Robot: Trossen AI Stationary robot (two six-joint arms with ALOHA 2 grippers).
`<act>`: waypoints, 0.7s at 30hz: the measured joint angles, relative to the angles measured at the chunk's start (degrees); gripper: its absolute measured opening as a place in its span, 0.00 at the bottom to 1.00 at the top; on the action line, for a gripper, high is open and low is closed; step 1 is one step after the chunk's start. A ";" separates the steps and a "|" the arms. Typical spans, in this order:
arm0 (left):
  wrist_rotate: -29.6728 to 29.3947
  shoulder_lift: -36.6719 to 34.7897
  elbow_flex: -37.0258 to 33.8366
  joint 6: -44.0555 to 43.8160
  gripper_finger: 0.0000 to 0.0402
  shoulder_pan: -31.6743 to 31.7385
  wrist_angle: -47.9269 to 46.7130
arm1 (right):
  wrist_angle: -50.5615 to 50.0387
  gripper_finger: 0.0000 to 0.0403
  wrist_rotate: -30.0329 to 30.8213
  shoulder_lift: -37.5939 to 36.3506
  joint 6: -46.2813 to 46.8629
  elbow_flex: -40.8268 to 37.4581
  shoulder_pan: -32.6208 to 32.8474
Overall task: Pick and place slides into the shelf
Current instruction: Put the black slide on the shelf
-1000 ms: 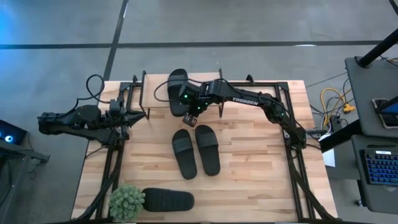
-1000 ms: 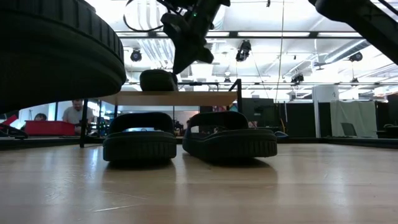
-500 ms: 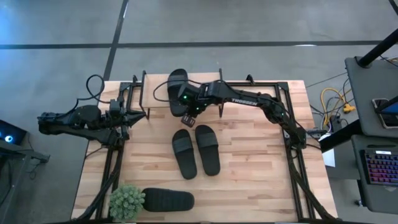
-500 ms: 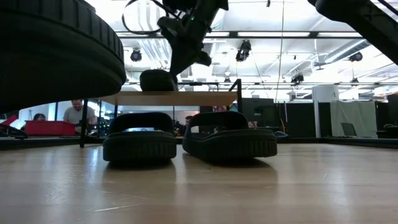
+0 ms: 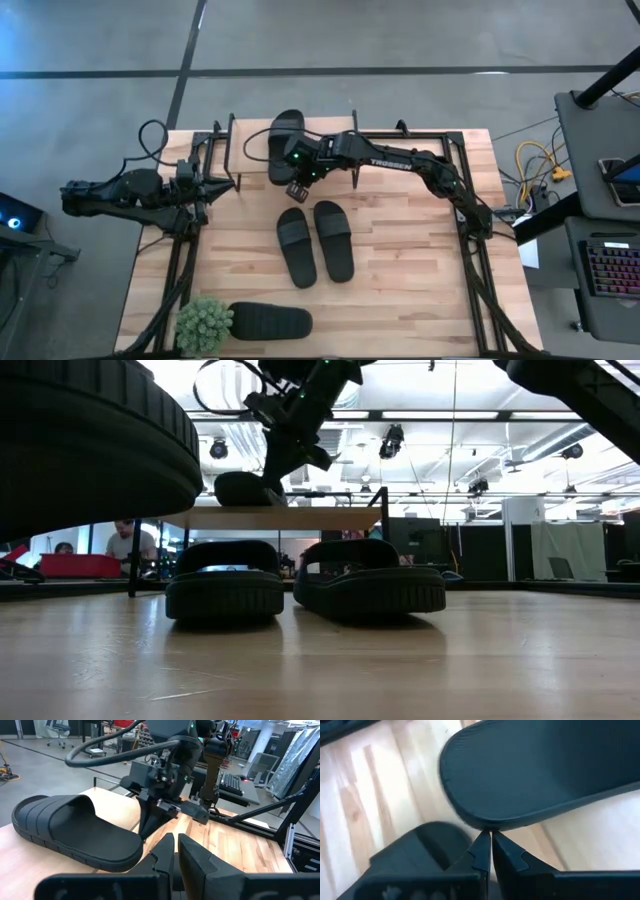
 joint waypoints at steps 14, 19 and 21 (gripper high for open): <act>0.00 0.04 0.00 -0.13 0.03 0.02 -0.07 | -4.20 0.02 3.33 -0.49 1.13 0.01 -0.80; 0.02 0.04 0.00 -0.05 0.03 0.02 -0.24 | -8.91 0.02 -5.91 -1.09 2.56 0.26 -0.11; 0.00 0.02 0.00 0.05 0.03 0.02 -0.22 | -7.63 0.02 -9.31 -0.86 2.75 0.26 0.66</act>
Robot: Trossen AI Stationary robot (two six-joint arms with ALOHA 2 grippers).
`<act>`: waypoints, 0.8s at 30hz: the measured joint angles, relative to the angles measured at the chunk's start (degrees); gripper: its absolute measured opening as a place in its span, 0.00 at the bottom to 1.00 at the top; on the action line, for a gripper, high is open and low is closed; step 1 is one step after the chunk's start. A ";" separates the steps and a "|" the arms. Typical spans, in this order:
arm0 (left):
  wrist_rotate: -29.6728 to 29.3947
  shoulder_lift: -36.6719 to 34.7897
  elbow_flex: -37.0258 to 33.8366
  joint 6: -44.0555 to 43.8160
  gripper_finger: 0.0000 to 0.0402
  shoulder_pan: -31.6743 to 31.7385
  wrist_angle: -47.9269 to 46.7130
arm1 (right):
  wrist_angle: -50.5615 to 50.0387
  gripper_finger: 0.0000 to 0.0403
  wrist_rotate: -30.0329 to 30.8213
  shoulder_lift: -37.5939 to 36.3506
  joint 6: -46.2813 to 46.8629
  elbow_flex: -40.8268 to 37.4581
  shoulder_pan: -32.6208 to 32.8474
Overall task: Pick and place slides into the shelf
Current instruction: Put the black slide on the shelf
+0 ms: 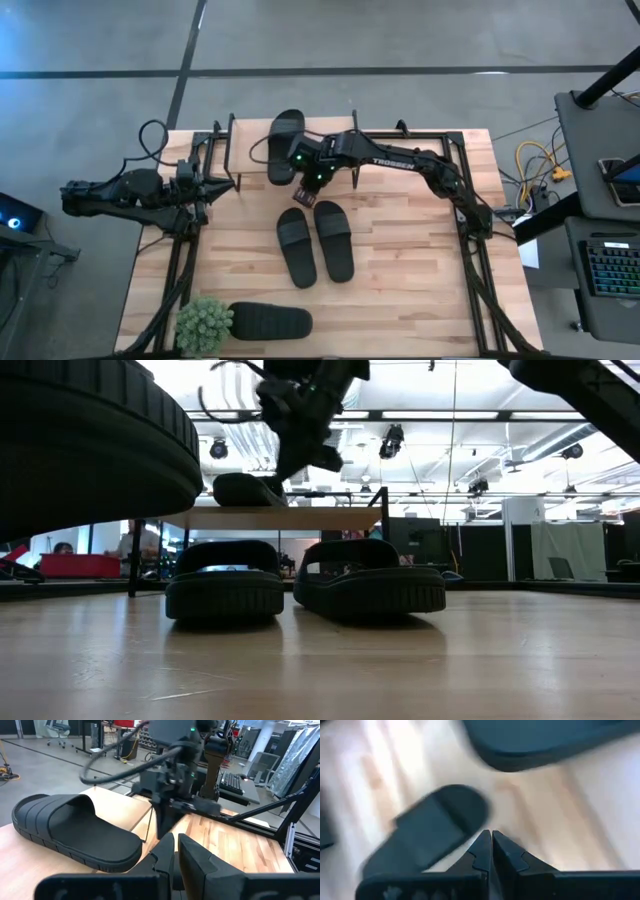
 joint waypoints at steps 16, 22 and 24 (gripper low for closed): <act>0.01 -0.08 0.00 0.07 0.03 -0.01 -0.18 | 14.43 0.02 3.57 1.94 2.21 0.00 1.97; 0.00 -0.05 0.00 0.09 0.03 0.00 -0.35 | 15.25 0.02 3.61 1.94 2.21 -0.58 0.86; 0.00 -0.09 0.00 0.09 0.03 0.00 -0.39 | 15.34 0.02 3.71 1.94 2.21 -1.13 0.64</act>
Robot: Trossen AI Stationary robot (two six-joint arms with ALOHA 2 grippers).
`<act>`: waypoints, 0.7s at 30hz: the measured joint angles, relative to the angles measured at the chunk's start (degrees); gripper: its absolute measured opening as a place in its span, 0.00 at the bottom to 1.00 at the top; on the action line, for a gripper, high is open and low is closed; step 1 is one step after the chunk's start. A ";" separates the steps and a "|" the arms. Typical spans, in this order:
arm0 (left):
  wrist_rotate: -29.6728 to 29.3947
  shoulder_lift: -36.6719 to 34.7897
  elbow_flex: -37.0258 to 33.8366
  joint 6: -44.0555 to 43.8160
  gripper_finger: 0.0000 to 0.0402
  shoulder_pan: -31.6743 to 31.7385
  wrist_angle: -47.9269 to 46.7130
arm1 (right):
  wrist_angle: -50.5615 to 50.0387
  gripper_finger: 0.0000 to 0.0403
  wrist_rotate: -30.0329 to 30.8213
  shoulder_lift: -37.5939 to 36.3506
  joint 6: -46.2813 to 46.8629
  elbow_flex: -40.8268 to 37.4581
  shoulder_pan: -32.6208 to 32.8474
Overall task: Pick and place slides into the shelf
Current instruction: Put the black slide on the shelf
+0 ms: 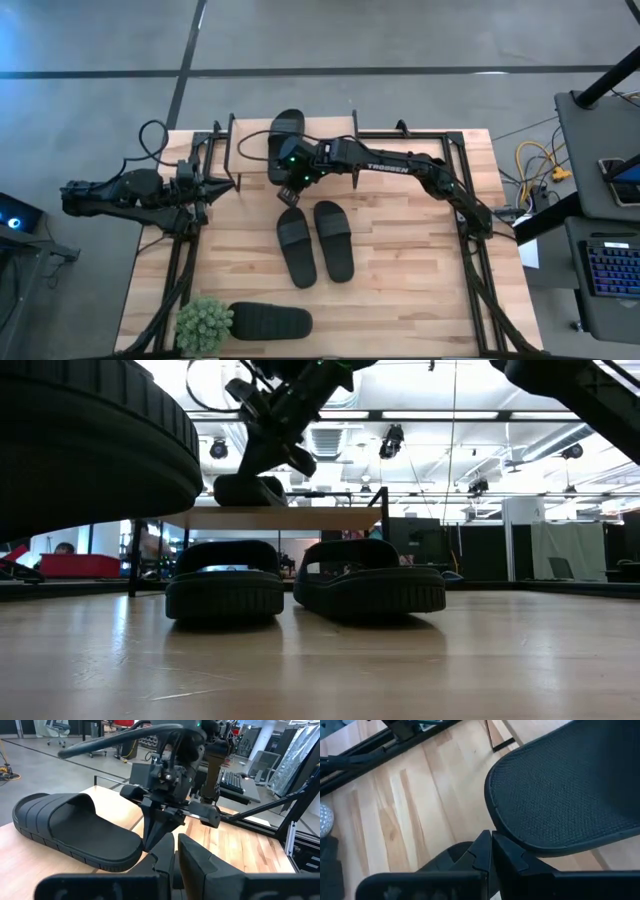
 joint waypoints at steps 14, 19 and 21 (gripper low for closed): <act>0.00 0.00 0.00 0.00 0.03 0.00 0.03 | 3.27 0.02 6.11 0.00 -0.44 -1.60 -0.19; 0.00 0.00 0.00 0.00 0.03 -0.02 0.04 | 1.38 0.02 4.63 -0.06 -0.43 -1.60 0.12; 0.04 -0.07 0.00 0.00 0.03 0.00 0.04 | -0.25 0.02 3.14 -0.28 -0.48 -1.58 0.57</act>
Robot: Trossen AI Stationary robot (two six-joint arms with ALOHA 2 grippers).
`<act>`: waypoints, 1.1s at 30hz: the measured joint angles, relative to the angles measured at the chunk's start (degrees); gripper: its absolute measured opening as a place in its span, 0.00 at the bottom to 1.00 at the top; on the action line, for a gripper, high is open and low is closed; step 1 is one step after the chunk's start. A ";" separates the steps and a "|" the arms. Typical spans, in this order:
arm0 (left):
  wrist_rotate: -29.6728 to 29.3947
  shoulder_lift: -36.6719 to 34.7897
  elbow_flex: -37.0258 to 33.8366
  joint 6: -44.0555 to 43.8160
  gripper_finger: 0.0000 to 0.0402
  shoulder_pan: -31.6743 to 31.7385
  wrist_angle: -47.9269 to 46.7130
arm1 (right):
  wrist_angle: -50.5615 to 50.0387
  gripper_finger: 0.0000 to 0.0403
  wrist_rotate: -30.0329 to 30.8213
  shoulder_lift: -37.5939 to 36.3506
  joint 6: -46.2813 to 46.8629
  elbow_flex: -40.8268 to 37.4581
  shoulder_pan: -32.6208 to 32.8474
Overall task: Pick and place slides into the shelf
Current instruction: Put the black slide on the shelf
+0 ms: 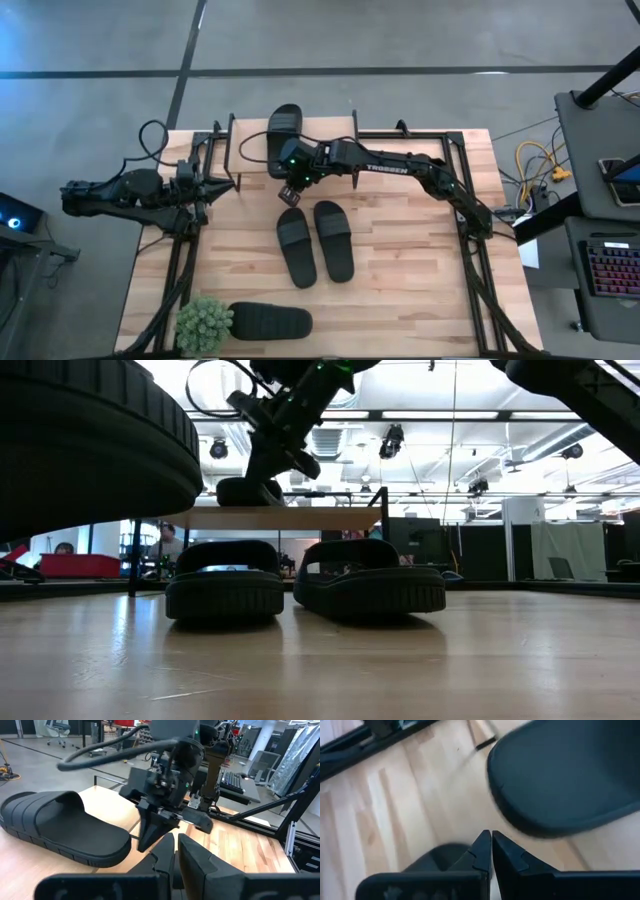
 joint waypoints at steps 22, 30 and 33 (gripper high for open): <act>12.15 2.45 -0.15 -8.19 0.03 -0.02 -5.32 | -25.18 0.02 -3.95 -0.64 5.68 1.62 10.89; 14.38 5.12 -2.68 -18.27 0.03 -0.02 -15.98 | -5.03 0.02 -2.03 -0.64 9.64 -5.49 12.60; 15.54 4.92 -4.82 -20.89 0.03 -0.02 -15.98 | 6.34 0.02 -1.97 -0.57 9.48 -8.97 12.49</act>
